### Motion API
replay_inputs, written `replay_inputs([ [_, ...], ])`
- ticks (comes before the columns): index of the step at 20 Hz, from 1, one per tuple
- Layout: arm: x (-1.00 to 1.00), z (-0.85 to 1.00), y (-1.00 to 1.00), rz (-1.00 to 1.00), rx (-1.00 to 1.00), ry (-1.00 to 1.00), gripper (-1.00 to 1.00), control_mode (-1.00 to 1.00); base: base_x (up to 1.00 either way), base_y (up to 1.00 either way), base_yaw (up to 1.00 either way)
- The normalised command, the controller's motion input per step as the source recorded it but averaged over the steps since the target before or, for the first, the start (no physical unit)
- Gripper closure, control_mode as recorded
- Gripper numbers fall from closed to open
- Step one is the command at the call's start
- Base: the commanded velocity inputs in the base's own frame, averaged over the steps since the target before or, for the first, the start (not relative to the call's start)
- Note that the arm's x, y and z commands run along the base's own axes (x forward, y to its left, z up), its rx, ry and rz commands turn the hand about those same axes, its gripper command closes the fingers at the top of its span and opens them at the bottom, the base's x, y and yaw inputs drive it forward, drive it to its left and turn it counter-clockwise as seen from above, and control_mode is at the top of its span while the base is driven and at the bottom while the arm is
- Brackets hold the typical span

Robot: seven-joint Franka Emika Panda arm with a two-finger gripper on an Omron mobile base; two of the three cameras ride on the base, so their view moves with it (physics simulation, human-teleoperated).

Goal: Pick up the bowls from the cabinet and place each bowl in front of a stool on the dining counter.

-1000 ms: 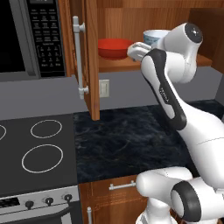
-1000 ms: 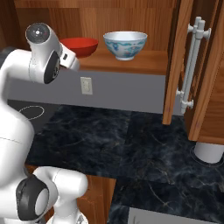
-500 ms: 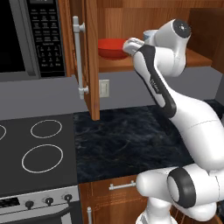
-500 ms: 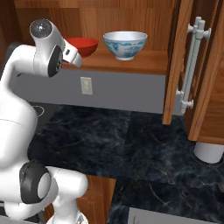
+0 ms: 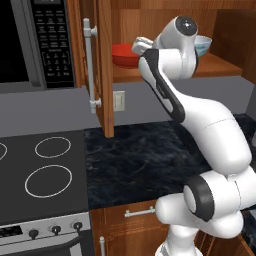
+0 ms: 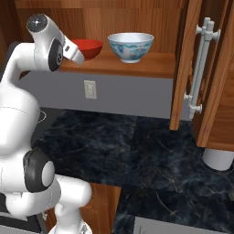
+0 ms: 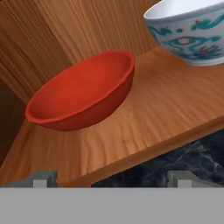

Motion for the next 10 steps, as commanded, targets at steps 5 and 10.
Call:
replay_inputs([
  [5, 0.32, 0.01, 0.04, -0.06, 0.02, 0.05, -1.0, -1.0, 0.0, 0.0, 0.0],
  [10, 0.27, 0.0, 0.0, -0.01, 0.06, 0.1, -1.0, -1.0, 0.0, 0.0, 0.0],
])
